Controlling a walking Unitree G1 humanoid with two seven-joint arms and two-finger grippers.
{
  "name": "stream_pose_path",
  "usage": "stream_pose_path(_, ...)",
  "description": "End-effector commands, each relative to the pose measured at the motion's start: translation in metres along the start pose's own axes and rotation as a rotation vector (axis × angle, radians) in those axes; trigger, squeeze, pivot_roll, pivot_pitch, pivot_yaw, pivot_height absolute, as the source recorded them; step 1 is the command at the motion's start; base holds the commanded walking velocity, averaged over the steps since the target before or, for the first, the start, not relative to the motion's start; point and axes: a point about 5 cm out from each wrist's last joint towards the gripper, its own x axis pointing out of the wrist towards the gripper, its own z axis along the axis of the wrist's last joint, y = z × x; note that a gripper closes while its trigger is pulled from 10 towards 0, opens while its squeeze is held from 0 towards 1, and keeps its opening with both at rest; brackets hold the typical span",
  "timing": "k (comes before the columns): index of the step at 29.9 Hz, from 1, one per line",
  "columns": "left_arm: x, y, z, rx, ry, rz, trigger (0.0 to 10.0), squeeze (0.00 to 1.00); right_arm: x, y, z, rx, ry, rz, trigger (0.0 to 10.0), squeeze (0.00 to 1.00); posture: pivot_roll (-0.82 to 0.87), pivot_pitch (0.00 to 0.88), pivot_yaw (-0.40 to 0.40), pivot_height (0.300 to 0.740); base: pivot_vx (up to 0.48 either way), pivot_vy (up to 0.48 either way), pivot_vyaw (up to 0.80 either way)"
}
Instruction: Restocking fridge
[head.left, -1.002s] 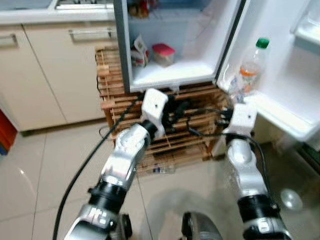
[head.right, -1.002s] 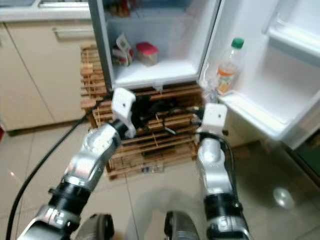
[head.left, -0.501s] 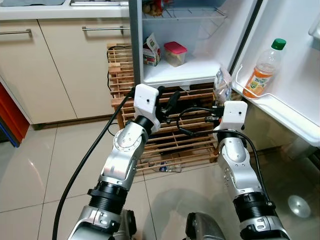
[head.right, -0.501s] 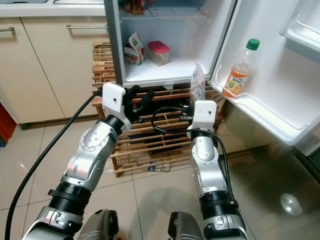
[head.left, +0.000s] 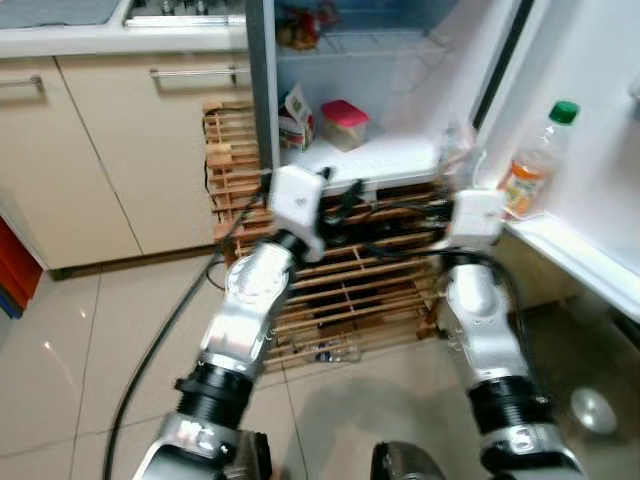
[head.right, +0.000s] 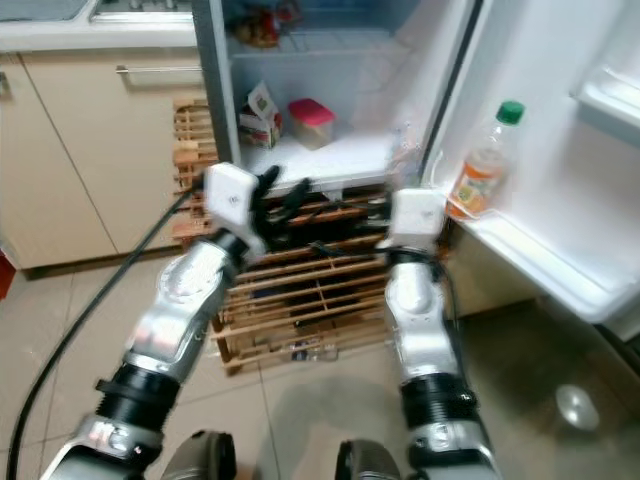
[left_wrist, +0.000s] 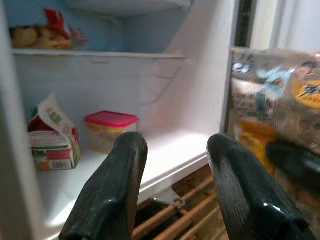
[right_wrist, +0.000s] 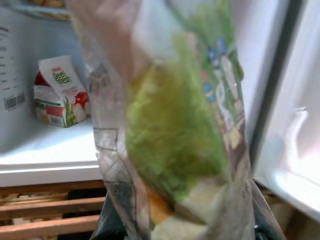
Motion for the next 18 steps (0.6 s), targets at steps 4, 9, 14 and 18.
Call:
stream_pose_path(4, 0.004, -0.011, 0.003, 0.000, -0.010, -0.032, 10.0, 0.00, 0.003, -0.016, 0.008, -0.013, -0.041, -0.041, 0.0, 0.00, -0.05, 0.000, -0.022, 0.652, 0.439, 0.000, 0.00)
stream_pose_path(9, 0.005, -0.012, 0.004, 0.009, -0.010, -0.048, 10.0, 0.00, 0.005, -0.016, 0.009, -0.016, -0.048, -0.042, 0.0, 0.00, -0.05, 0.000, -0.022, 0.652, 0.440, 0.000, 0.00)
stream_pose_path(14, 0.005, -0.012, 0.006, 0.018, -0.016, -0.056, 10.0, 0.00, 0.010, -0.019, 0.015, -0.038, -0.069, -0.050, 0.0, 0.00, -0.05, 0.000, -0.021, 0.652, 0.450, 0.000, 0.00)
stream_pose_path(18, 0.005, -0.017, 0.010, 0.017, -0.036, -0.103, 10.0, 0.00, 0.017, -0.026, 0.027, -0.135, -0.119, -0.058, 0.0, 0.00, -0.05, 0.000, -0.019, 0.652, 0.237, 0.000, 0.00)
